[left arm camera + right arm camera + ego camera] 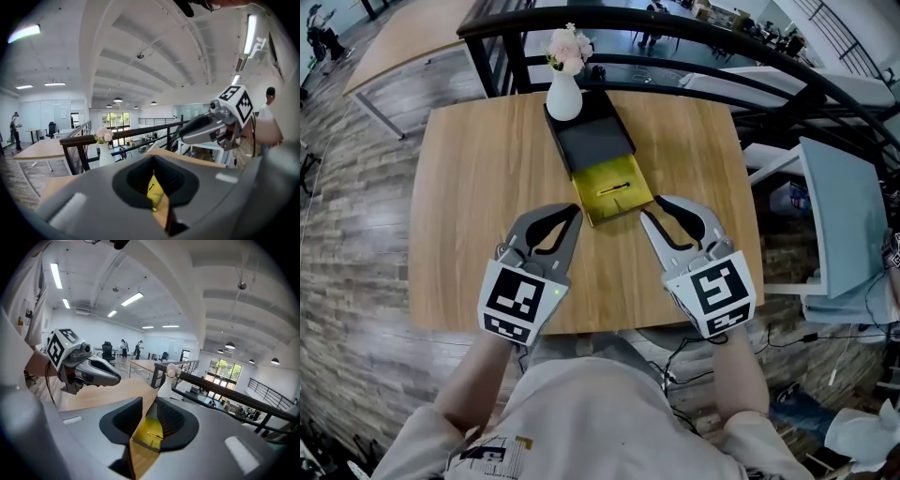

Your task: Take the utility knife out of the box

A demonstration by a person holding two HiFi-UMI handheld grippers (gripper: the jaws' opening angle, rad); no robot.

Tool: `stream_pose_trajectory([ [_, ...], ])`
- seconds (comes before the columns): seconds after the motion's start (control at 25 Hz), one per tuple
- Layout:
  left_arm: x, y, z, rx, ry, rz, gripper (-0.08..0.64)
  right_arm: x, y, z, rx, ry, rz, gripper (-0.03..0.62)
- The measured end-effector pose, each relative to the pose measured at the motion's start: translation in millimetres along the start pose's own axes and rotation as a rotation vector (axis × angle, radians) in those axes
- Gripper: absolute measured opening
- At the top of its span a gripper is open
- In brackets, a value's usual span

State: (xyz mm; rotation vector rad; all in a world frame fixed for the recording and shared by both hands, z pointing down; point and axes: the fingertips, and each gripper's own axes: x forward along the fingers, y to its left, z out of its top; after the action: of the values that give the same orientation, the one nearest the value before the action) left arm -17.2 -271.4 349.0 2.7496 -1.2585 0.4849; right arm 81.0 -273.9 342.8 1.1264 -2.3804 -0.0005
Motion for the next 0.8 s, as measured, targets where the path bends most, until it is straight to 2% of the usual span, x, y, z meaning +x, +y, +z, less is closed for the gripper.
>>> stream_pose_trajectory([
  [0.24,29.2,7.6,-16.7,-0.009,0.033,-0.004,0.002,46.4,-18.9,-30.1,-0.125,0.124,0.073,0.130],
  [0.52,66.6,19.3,-43.2,-0.034,0.078,-0.008,0.002,104.1,-34.1,-73.2,-0.256,0.258,0.159,0.133],
  [0.68,88.9,31.9,-65.5,-0.052,0.123,-0.004,0.002,141.5,-42.4,-97.6,-0.299,0.295,0.175,0.120],
  [0.8,103.7,39.1,-80.3,-0.066,0.147,-0.006,0.002,168.0,-43.1,-123.5,-0.294,0.345,0.217,0.124],
])
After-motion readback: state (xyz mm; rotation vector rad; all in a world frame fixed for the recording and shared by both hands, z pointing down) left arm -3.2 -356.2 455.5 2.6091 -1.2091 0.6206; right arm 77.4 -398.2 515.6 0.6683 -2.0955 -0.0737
